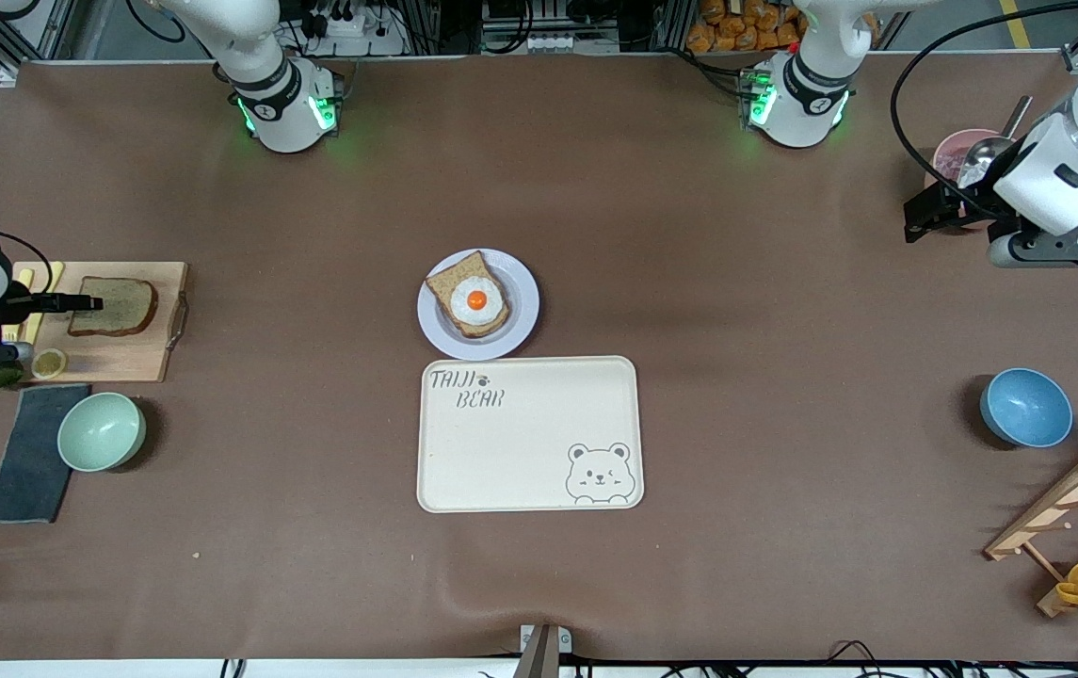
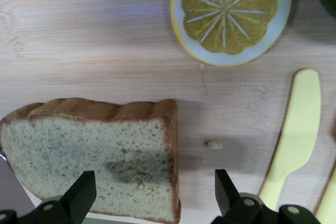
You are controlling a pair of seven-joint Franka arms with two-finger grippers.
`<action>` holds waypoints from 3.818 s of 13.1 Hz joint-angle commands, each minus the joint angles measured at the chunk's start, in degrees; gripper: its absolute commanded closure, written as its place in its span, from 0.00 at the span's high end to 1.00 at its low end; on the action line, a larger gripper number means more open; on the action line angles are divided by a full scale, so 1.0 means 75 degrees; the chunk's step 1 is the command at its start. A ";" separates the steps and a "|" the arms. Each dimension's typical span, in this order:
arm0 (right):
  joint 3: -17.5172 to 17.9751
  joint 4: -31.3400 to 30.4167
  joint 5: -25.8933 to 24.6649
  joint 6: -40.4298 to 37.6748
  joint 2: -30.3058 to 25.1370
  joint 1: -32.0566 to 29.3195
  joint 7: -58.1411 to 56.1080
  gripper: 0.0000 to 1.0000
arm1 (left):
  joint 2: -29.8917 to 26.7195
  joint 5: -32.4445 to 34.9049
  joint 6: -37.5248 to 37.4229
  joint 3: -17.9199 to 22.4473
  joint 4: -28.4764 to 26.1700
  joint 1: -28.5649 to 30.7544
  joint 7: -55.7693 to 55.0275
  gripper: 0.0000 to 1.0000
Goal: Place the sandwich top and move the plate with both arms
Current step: 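Lower the right gripper and grasp the bread slice by its edge, then lift the bread slice with the right gripper toward the egg plate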
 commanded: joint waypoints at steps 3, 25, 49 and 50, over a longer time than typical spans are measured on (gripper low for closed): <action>0.0151 -0.0113 -0.0064 -0.0006 -0.0119 -0.0204 0.0107 0.00 | -0.0072 -0.0131 -0.0053 -0.0018 -0.0055 0.0037 0.0001 1.00; 0.0197 0.1737 0.0920 -0.2652 -0.0178 0.0124 0.0705 0.00 | 0.0057 -0.0119 0.0146 -0.0088 -0.0113 -0.0010 -0.0011 1.00; 0.0889 0.1282 0.4376 -0.3897 -0.0412 0.3567 0.1174 0.00 | 0.0092 -0.0119 0.0170 -0.0100 -0.0148 0.0037 -0.0011 1.00; 0.0889 0.1223 0.4610 -0.3700 -0.0401 0.3906 0.1220 0.00 | 0.0092 -0.0119 0.0170 -0.0100 -0.0148 0.0037 -0.0011 1.00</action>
